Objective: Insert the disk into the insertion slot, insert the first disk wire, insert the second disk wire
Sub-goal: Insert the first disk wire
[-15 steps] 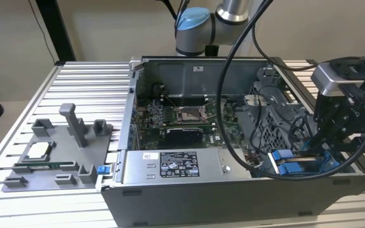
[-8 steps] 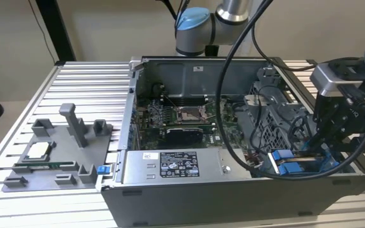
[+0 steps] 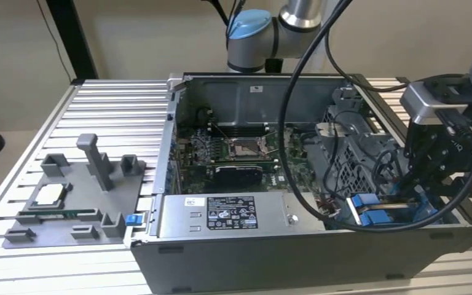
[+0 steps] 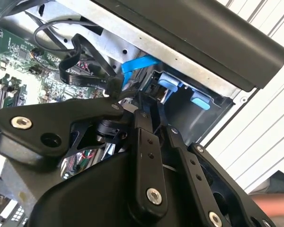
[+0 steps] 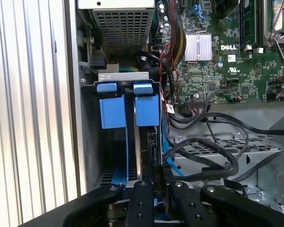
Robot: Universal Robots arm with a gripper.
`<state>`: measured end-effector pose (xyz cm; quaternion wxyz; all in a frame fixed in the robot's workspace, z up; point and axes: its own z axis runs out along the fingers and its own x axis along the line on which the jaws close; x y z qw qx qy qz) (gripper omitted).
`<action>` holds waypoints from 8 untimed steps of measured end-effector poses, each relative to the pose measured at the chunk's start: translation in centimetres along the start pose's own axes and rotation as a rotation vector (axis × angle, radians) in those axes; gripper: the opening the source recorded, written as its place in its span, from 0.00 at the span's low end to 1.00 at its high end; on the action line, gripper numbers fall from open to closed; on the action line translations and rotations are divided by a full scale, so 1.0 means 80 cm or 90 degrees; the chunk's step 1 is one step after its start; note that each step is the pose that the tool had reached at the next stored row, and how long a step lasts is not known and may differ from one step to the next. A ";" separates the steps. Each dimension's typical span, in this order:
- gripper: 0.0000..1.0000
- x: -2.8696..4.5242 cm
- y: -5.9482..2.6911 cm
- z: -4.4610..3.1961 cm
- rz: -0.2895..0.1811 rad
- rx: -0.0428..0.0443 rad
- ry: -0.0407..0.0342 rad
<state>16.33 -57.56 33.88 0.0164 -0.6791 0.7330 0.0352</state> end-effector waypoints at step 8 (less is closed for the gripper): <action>0.00 -0.0015 0.000 0.0004 -0.005 0.0019 -0.0009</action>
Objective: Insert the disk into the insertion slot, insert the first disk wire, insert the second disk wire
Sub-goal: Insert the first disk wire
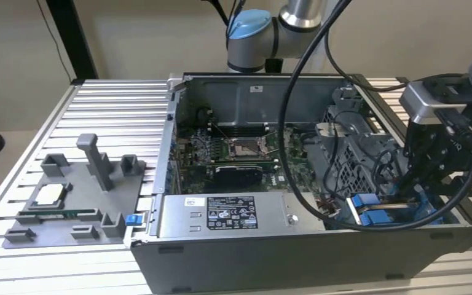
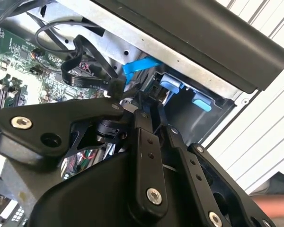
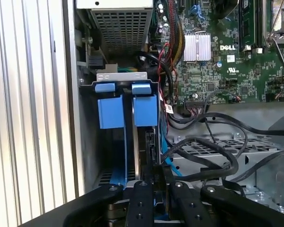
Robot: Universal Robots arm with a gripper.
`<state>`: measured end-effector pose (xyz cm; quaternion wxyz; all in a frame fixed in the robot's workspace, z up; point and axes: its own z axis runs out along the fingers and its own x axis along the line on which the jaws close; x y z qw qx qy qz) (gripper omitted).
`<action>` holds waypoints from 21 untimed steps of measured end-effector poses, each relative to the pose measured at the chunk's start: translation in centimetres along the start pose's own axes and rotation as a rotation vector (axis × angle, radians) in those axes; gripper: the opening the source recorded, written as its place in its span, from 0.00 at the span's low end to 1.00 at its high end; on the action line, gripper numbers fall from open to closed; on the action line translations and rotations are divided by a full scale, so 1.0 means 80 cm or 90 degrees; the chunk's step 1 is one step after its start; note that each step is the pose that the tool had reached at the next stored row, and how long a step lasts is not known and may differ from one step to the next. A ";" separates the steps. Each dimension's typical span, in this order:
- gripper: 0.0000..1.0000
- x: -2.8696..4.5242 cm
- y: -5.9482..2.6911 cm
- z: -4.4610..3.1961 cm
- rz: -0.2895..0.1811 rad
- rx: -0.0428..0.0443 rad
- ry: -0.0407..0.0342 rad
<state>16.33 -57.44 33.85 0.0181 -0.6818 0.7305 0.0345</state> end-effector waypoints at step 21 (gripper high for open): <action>1.00 -0.0011 0.001 -0.0149 -0.022 0.0015 -0.0170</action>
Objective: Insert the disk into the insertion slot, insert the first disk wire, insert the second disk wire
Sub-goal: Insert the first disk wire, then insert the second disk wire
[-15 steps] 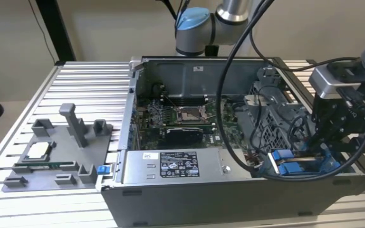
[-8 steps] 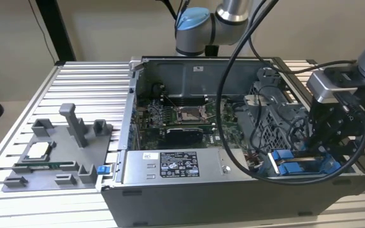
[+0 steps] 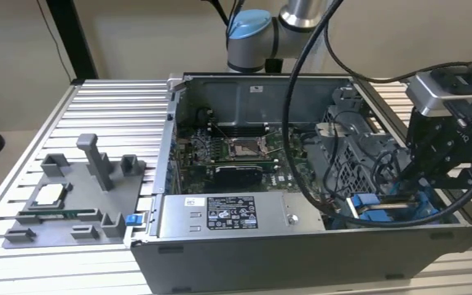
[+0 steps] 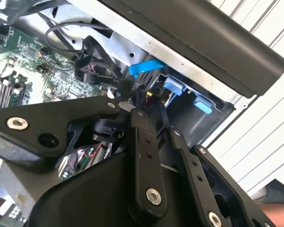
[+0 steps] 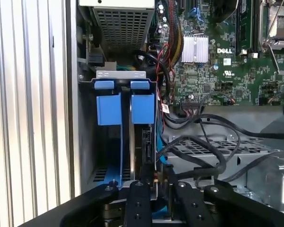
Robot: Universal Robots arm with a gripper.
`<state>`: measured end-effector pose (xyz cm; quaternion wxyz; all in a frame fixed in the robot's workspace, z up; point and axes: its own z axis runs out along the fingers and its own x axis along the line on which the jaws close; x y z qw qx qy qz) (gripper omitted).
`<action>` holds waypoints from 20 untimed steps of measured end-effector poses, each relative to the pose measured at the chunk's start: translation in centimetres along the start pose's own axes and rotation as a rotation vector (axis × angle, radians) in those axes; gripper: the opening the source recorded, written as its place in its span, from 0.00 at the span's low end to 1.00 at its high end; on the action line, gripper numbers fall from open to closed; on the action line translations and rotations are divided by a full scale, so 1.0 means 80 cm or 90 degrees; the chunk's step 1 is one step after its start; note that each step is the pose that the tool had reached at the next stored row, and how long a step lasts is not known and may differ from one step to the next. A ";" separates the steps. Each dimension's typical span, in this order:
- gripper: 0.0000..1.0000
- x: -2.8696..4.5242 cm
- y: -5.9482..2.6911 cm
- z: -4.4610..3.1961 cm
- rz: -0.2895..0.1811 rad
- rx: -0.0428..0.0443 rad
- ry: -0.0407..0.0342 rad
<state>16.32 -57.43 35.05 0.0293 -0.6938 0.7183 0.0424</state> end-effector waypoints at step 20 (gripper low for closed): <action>1.00 -0.0076 -0.001 -0.0487 0.000 -0.0002 -0.0072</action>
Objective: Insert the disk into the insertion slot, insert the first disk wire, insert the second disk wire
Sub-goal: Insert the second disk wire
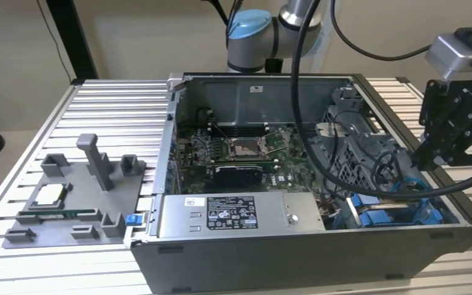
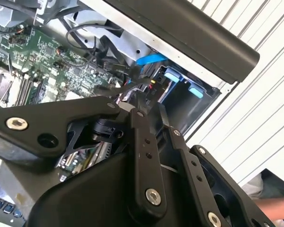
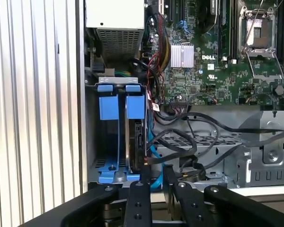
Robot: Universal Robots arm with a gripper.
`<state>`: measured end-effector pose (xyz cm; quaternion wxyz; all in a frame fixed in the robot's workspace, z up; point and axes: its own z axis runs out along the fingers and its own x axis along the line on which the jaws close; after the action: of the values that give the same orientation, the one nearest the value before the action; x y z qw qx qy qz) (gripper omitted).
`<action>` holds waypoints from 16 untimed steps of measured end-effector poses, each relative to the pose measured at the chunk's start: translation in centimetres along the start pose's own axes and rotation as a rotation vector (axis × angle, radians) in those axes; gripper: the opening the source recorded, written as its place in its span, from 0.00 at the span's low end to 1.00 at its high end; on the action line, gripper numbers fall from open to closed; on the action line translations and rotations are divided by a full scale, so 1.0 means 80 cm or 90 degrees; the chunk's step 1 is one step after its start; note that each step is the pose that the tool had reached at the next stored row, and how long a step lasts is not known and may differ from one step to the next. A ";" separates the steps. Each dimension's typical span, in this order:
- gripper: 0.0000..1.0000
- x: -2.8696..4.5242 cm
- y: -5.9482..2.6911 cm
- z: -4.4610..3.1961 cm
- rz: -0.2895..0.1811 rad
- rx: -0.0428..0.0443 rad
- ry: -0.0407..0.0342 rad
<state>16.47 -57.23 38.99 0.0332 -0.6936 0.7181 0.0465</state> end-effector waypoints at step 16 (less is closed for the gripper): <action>1.00 -0.0146 -0.018 0.0144 -0.004 -0.0011 -0.0072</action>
<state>17.94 -55.99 37.94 0.0369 -0.6956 0.7156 0.0509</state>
